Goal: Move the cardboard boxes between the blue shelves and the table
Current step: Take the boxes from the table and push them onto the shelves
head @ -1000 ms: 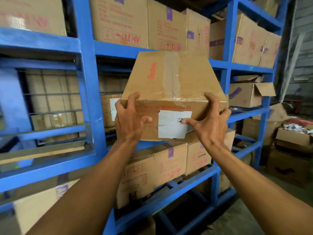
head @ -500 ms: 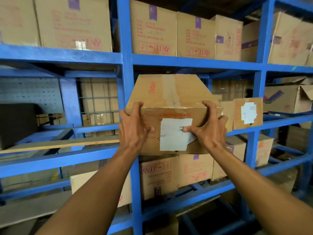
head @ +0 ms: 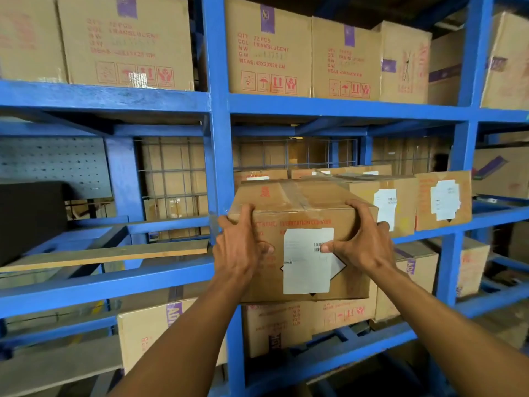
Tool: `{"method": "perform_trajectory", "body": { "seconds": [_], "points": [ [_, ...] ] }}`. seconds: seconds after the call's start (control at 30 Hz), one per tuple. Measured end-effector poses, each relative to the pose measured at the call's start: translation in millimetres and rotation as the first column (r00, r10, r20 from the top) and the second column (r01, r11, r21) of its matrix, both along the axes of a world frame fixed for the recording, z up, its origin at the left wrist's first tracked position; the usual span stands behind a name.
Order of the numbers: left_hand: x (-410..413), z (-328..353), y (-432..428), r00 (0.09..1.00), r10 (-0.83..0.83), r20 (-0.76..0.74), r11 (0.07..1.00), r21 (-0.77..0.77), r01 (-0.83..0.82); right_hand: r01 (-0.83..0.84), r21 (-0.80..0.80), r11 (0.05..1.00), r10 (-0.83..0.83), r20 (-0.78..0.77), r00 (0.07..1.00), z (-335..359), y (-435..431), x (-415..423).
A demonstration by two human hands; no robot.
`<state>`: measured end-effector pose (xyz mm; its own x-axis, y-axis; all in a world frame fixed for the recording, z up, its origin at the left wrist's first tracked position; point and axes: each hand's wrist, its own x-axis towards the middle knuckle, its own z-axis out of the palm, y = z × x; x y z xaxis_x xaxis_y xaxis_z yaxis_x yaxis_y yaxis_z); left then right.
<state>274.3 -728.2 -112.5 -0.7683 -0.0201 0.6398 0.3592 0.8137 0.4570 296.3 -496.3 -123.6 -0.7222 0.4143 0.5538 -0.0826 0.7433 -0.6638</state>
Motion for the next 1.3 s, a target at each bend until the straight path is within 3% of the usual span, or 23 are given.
{"method": "perform_trajectory", "body": {
  "seconds": [0.07, 0.2, 0.3, 0.37, 0.43, 0.57, 0.8, 1.3],
  "points": [
    [-18, -4, 6, 0.998, 0.025, -0.055, 0.999, -0.040, -0.027, -0.024, -0.006, 1.000, 0.024, -0.007, 1.000, -1, 5, -17],
    [-61, -12, 22, 0.947, 0.031, -0.320, 0.942, -0.308, -0.135, -0.013, 0.021, 1.000, 0.014, -0.016, 1.000, -5, 21, -51],
    [-92, -18, 39, 0.906, 0.025, -0.422, 0.908, -0.370, -0.197, 0.059, 0.262, 0.963, -0.024, -0.134, 0.991, -10, 33, -78],
    [-108, -27, 51, 0.885, 0.051, -0.463, 0.916, -0.332, -0.226, 0.068, 0.464, 0.883, 0.060, -0.257, 0.965, -15, 38, -95],
    [-118, -32, 63, 0.854, 0.080, -0.513, 0.928, -0.274, -0.251, 0.069, 0.537, 0.841, 0.135, -0.331, 0.934, -22, 40, -113],
    [-136, -43, 74, 0.805, 0.099, -0.585, 0.930, -0.234, -0.283, 0.116, 0.485, 0.867, 0.154, -0.482, 0.863, -42, 42, -151],
    [-170, -43, 88, 0.674, 0.204, -0.710, 0.894, -0.145, -0.424, 0.283, 0.504, 0.816, 0.159, -0.666, 0.729, -48, 54, -212],
    [-228, -26, 103, 0.695, 0.325, -0.642, 0.826, -0.165, -0.539, 0.311, 0.521, 0.795, 0.154, -0.669, 0.727, -26, 65, -286]
  ]
}}
